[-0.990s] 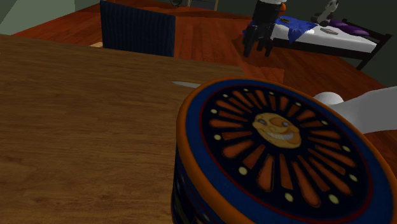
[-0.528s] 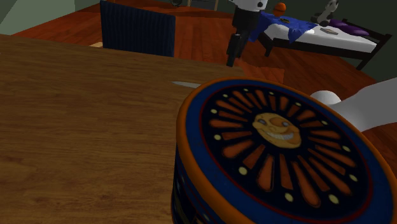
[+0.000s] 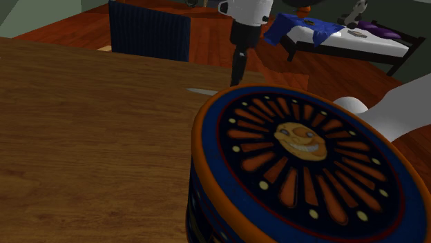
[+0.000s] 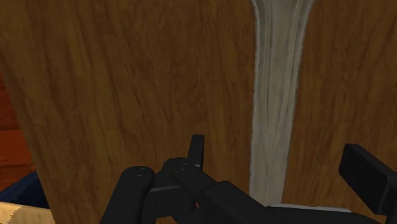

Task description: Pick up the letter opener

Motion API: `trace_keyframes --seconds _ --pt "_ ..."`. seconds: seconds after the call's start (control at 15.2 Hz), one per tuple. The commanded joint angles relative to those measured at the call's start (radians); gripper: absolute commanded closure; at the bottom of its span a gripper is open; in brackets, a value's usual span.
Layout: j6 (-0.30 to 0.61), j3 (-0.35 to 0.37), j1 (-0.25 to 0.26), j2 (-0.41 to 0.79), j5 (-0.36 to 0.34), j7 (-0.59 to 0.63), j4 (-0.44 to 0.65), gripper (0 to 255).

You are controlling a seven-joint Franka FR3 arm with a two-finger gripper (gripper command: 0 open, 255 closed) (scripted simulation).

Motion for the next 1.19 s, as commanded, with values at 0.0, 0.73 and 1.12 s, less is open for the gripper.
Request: trace_keyframes --seconds 0.0,0.73,1.12 --pt "0.017 0.009 0.018 0.01 0.01 -0.02 -0.005 0" --pt "0.106 0.014 0.02 0.016 0.015 -0.025 -0.088 255" --pt "0.103 0.012 0.019 0.02 0.013 -0.027 -0.081 255"
